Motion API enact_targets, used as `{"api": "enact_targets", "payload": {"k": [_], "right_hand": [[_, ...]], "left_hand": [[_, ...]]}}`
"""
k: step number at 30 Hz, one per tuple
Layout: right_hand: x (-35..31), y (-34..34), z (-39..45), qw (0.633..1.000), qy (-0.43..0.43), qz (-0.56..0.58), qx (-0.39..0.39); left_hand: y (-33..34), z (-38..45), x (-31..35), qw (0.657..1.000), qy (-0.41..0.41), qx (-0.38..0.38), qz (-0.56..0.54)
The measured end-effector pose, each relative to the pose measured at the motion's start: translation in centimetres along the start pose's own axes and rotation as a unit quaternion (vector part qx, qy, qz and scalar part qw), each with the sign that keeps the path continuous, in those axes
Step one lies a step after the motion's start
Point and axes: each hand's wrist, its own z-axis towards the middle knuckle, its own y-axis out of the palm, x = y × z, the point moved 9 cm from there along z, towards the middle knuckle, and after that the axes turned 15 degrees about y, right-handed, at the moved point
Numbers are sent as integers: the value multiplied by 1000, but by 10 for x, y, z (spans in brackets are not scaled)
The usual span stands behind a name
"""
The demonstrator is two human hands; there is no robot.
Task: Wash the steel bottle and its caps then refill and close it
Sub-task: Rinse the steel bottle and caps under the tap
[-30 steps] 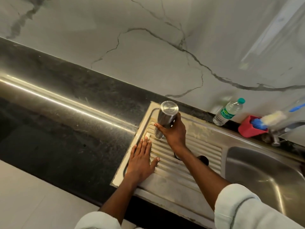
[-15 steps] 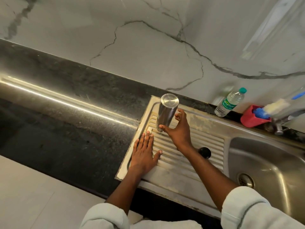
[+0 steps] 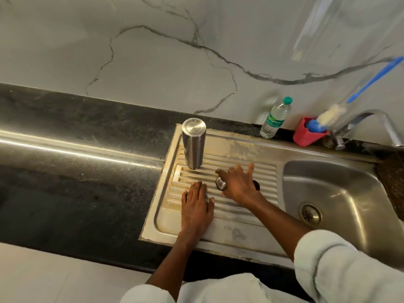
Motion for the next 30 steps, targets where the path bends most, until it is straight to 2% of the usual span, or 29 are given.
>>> {"api": "enact_targets", "payload": {"k": [4,6,8,9,11,14,17,21,23,25,30], "right_hand": [[4,-17,4,999,-3,41,26],[20,-27,2,989,28,134,64],[44,-36,-5,951,62,286,100],[61,-39,-11,912,80,388,106],[101,-36,-21,806,130,567,109],[166,-17,-36,670,212,704,106],[233,1,-48,572,255,770,123],[313,23,-64,477,317,808,136],[345,35,-67,452,339,815,130],[380,43,-69,445,348,813,139],[436,60,-58,478,335,801,135]], "left_hand": [[-12,4,3,1000,9,20,-1],[-24,7,10,998,22,54,-13],[-35,10,20,995,22,85,-35],[-39,13,29,993,24,102,-48],[-43,22,51,988,43,133,-71],[-42,39,91,978,88,160,-98],[-30,66,141,972,111,165,-122],[5,112,224,971,124,135,-155],[29,137,259,973,111,104,-175],[56,161,293,973,87,73,-201],[109,218,349,973,51,15,-223]]}}
